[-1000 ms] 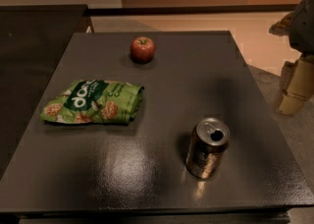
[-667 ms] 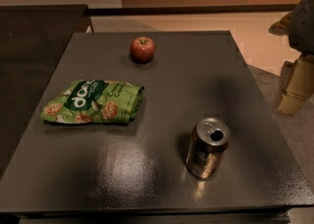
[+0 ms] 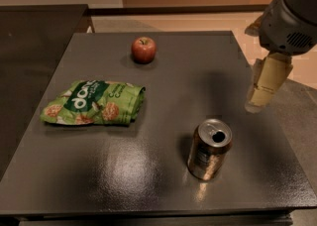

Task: Pick apple

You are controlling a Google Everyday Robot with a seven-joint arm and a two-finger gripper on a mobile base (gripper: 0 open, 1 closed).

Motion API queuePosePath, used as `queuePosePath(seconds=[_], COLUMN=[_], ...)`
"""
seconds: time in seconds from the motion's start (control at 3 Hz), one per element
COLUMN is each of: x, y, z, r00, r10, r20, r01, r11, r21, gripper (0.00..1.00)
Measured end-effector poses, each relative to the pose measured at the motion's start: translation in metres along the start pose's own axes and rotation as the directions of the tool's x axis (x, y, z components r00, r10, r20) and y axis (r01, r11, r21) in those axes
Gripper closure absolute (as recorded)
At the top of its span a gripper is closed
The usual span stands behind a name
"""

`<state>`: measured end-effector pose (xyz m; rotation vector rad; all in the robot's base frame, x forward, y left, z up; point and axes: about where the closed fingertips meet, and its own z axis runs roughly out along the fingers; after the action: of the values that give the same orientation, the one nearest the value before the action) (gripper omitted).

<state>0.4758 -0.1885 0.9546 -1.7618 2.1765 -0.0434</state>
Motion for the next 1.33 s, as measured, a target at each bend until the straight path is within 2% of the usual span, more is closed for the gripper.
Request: queuePosePath(seconds=[0.67,1.33], x=[-0.03,-0.084], y=[-0.03,-0.064], z=[0.034,0.077], r00=[0.997,0.988], r10=[0.003,0.009], r20=[0.08,0.157], r01=[-0.001,-0.003], r11=[0.9998,0.9993], r21=[-0.02,-0.037], gripper=[0.0,0.0])
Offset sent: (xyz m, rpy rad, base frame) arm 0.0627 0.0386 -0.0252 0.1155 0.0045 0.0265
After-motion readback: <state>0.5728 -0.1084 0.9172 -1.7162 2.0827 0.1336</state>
